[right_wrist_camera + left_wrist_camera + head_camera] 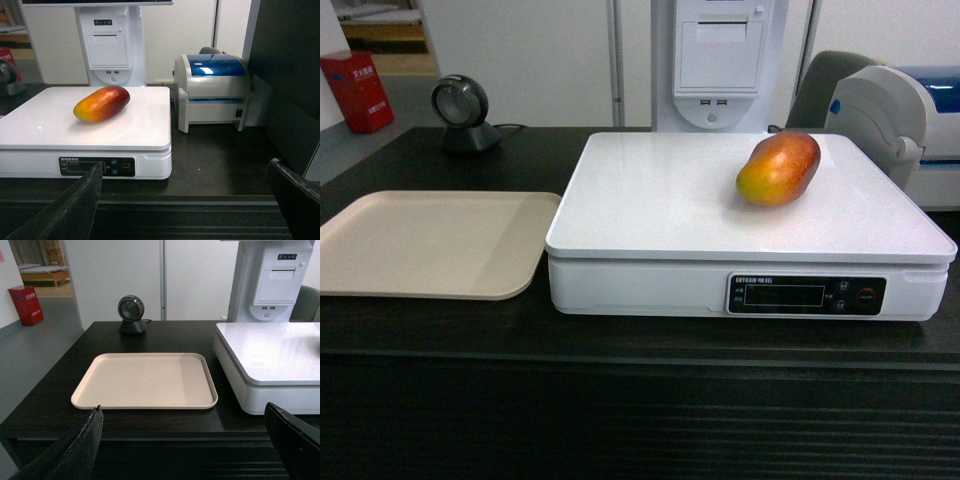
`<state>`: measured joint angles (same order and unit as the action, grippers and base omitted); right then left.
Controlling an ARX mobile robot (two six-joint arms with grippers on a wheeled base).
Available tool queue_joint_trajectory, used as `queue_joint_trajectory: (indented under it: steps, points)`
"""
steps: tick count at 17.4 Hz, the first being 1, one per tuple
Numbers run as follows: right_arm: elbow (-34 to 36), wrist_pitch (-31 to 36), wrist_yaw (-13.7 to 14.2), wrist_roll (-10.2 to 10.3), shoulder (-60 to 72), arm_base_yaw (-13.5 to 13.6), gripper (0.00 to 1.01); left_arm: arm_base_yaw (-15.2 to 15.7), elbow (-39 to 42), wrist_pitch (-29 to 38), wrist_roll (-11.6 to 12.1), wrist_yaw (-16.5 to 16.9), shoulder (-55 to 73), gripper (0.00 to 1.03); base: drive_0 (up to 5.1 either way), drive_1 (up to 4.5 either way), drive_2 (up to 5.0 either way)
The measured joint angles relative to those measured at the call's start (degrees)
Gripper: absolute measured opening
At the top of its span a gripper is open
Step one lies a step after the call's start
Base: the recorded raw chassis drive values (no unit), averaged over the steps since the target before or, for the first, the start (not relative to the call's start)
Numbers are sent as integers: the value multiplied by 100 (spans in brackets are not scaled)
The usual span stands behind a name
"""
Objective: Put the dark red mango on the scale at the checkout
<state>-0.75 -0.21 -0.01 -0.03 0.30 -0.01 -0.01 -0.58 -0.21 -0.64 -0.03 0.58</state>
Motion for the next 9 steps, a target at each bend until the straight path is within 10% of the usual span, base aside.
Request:
queue_joint_trajectory:
  steps: [9]
  points:
    - [0, 4, 0, 0, 0, 0, 98, 0, 0, 2, 0, 0, 0, 98, 0, 0, 0]
